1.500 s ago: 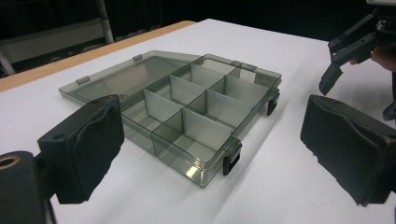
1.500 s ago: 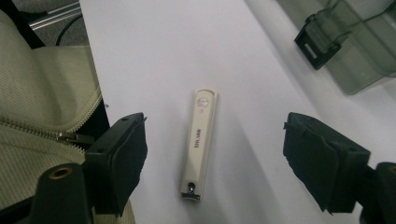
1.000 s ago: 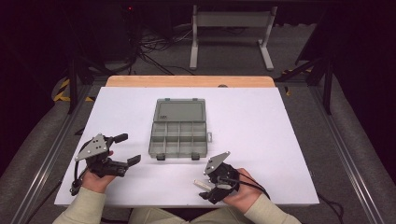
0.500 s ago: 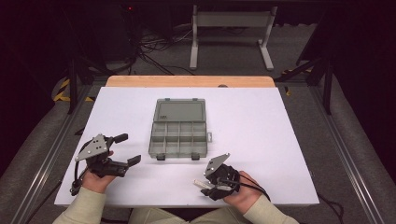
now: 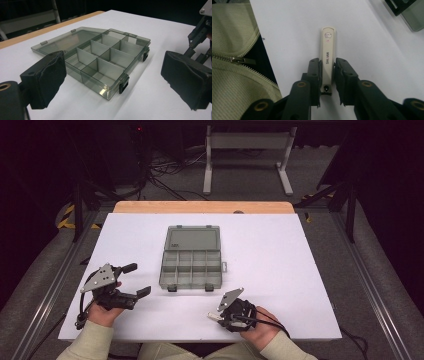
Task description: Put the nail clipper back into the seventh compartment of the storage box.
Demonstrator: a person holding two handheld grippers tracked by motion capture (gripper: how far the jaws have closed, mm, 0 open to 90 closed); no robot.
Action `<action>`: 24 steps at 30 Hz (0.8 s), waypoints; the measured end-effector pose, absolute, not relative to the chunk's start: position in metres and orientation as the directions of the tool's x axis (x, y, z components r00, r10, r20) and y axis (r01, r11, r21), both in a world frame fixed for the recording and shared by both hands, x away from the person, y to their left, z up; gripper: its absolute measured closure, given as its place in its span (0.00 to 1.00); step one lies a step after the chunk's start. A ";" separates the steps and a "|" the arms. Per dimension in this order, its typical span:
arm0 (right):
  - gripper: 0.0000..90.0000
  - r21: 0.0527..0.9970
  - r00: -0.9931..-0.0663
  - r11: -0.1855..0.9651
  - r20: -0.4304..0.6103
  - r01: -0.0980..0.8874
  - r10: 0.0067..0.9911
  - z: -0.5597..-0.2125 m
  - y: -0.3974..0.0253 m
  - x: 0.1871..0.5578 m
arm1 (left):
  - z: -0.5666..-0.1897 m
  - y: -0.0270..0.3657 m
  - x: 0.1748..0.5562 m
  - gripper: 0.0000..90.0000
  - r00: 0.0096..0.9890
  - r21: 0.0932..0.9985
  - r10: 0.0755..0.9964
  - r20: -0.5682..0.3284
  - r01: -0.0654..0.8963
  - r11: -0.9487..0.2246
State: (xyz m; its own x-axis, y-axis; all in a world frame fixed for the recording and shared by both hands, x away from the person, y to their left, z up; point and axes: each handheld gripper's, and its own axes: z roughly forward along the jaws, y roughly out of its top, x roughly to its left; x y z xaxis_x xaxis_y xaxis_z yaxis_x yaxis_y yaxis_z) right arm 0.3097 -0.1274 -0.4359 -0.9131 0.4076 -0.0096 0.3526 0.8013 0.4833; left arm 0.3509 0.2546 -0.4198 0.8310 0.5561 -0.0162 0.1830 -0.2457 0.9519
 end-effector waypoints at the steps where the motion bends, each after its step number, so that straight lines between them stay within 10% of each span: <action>1: 0.85 0.479 -0.913 0.804 -0.014 0.352 0.408 -0.436 -0.126 0.309 | -0.420 0.255 0.351 0.08 0.832 0.952 0.555 -0.016 0.183 -0.245; 24: 0.86 0.521 -0.898 0.763 0.015 0.383 0.440 -0.417 -0.132 0.317 | -0.420 0.255 0.351 0.08 0.831 0.955 0.556 -0.014 0.175 -0.238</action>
State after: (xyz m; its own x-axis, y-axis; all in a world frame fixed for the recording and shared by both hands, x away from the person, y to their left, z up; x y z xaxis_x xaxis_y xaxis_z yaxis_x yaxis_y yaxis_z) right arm 0.3169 -0.1315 -0.4166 -0.8977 0.4403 0.0151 0.3829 0.7629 0.5209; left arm 0.3507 0.2550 -0.4196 0.8310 0.5561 -0.0137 0.1752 -0.2384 0.9552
